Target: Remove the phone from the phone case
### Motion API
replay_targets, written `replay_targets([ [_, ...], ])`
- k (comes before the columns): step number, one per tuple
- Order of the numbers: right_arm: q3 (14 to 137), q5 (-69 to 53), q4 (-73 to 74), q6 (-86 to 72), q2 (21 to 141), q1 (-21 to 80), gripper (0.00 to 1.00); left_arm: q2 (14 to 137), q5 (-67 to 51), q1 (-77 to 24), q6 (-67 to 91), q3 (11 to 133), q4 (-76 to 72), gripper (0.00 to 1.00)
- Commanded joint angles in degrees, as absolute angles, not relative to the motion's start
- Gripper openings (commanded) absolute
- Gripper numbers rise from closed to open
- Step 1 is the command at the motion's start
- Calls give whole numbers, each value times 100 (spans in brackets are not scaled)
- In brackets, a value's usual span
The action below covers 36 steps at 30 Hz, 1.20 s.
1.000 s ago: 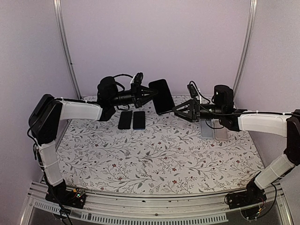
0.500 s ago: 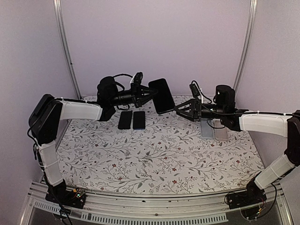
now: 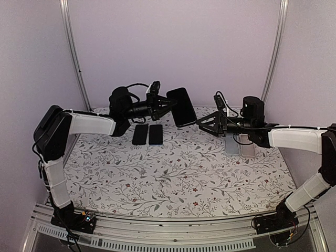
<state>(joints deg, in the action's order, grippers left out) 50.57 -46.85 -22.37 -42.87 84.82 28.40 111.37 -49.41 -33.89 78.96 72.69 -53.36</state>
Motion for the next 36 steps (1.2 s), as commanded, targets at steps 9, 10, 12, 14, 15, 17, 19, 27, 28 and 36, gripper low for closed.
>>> replay_targets([
  [9,5065,-4563,-2149,-4351,8577,2765,67,11227,-5352,-3680,8068,7635,-6181,0],
  [10,5089,-4576,-2145,-4351,8599,2765,67,11256,-5380,-3715,8068,7664,-6235,0],
  [12,5118,-4588,-2149,-4368,8646,2768,67,11295,-5424,-3780,8126,7710,-6455,0],
  [14,5132,-4588,-2151,-4375,8680,2764,67,11334,-5476,-3828,8229,7763,-6629,0],
  [15,5133,-4580,-2153,-4384,8689,2767,67,11337,-5488,-3847,8241,7780,-6655,0],
  [17,5126,-4556,-2151,-4387,8718,2761,66,11317,-5485,-3858,8239,7780,-6698,0],
  [19,5100,-4511,-2150,-4402,8720,2760,66,11283,-5468,-3858,8251,7762,-6780,0],
  [27,5043,-4377,-2105,-4412,8767,2762,66,11262,-5496,-3871,8418,7826,-7084,0],
  [28,5049,-4385,-2101,-4419,8778,2760,66,11270,-5513,-3882,8422,7850,-7100,0],
  [36,5373,-4618,-2116,-4446,8902,2820,66,11380,-5546,-4017,8283,7914,-6881,0],
])
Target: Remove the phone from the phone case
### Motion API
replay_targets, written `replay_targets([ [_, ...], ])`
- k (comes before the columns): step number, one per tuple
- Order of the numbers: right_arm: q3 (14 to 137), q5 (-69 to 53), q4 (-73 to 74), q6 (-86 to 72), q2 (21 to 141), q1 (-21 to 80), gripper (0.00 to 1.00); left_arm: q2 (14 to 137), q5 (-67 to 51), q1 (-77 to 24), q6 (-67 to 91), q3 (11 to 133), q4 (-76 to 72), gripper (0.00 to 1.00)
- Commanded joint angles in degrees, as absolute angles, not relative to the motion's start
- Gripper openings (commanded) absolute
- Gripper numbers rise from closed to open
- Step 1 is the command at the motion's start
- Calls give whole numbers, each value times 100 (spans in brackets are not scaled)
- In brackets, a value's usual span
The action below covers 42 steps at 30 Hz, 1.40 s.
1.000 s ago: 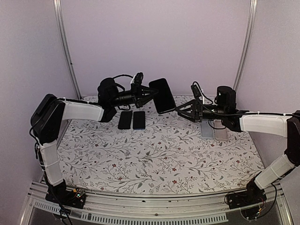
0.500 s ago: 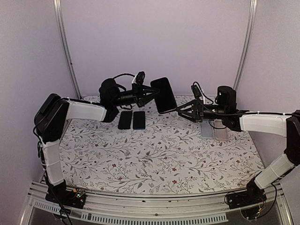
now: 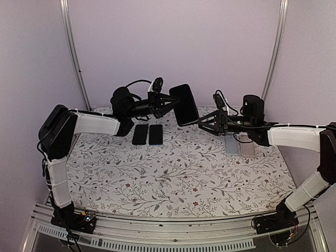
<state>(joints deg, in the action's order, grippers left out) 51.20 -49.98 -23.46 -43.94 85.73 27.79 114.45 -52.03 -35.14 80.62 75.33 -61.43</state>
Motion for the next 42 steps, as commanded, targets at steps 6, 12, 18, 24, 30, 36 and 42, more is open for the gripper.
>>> replay_targets([
  [6,5838,-4658,-2128,-4469,9152,3122,66,11611,-5487,-4201,8287,8094,-6865,0],
  [12,6029,-4589,-2249,-4551,9402,3309,65,11716,-5403,-4313,8271,8156,-6829,0],
  [18,5893,-4091,-2110,-4375,9345,3321,40,11698,-5272,-4315,8279,8180,-6698,0],
  [24,5776,-3239,-1633,-3901,9176,3365,20,11703,-5169,-4315,8451,8222,-6599,0],
  [30,5694,-2574,-1271,-3502,9017,3392,15,11690,-5173,-4315,8594,8253,-6592,0],
  [36,5674,-1926,-991,-3167,8829,3433,13,11707,-5170,-4315,8731,8304,-6574,0],
  [42,5627,-1575,-871,-2970,8721,3432,13,11726,-5179,-4315,8853,8346,-6581,0],
])
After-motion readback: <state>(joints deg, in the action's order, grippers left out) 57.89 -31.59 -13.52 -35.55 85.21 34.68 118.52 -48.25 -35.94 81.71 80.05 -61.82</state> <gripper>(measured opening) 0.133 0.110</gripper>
